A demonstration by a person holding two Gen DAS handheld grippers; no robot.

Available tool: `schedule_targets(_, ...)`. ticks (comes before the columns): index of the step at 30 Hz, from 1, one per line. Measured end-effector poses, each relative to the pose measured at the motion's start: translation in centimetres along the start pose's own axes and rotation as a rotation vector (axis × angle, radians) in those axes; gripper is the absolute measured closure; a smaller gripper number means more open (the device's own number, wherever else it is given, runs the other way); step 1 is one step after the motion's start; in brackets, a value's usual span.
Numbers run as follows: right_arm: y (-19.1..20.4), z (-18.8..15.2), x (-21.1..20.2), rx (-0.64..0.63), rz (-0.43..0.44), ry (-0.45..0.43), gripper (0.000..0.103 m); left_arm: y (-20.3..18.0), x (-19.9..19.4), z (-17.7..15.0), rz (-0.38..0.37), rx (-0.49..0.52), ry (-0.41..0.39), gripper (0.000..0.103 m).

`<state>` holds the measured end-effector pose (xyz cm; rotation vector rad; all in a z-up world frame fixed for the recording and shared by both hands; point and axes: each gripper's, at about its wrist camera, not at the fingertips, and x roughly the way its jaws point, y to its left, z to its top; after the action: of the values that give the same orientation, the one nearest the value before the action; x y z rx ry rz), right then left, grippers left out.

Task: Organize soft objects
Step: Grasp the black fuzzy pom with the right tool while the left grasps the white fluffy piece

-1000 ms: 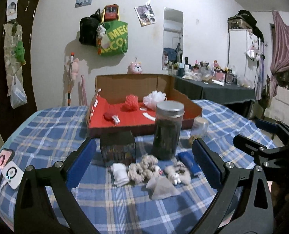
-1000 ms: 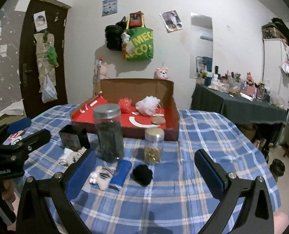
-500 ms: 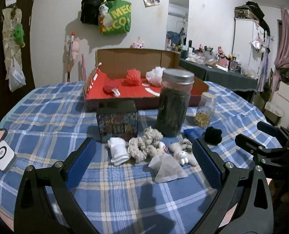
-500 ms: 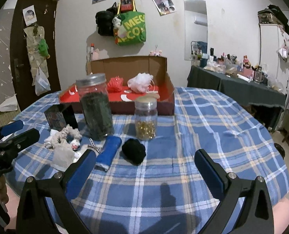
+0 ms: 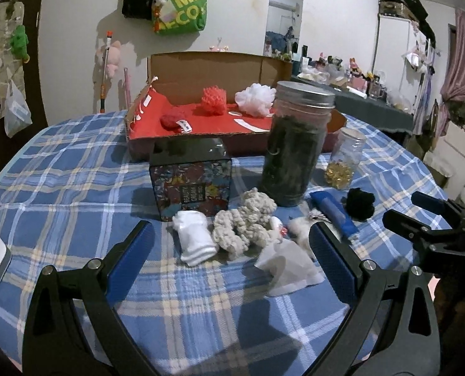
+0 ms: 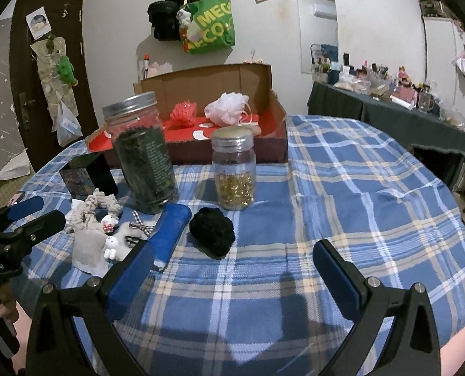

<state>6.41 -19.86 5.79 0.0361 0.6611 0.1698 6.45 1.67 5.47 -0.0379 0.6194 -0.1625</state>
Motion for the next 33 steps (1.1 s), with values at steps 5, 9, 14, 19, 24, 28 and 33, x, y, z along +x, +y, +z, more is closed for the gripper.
schedule_targets(5,-0.3,0.5,1.0,-0.001,0.003,0.027,0.0,1.4,0.8,0.6,0.013,-0.013,0.04,0.003)
schedule_targets(9,-0.7,0.9,2.1,-0.004,0.012,0.066,0.0,3.0,1.6,0.7,0.025,-0.018,0.097,0.003)
schedule_targets(14,-0.7,1.4,3.2,-0.024,0.023,0.109,0.0,4.6,2.5,0.6,0.028,-0.027,0.158,0.003)
schedule_targets(19,-0.4,1.8,3.7,-0.043,0.019,0.12,0.0,5.8,3.3,0.5,0.027,-0.033,0.203,0.003)
schedule_targets(24,-0.2,1.9,4.1,-0.048,0.022,0.133,0.0,6.0,4.1,0.3,0.042,0.001,0.239,0.003)
schedule_targets(28,-0.3,1.9,4.6,-0.048,0.02,0.146,0.0,5.9,4.8,0.3,0.029,0.001,0.262,0.003)
schedule_targets(33,-0.2,1.9,5.0,-0.058,0.036,0.163,0.007,5.5,5.2,0.5,0.016,0.012,0.263,0.004)
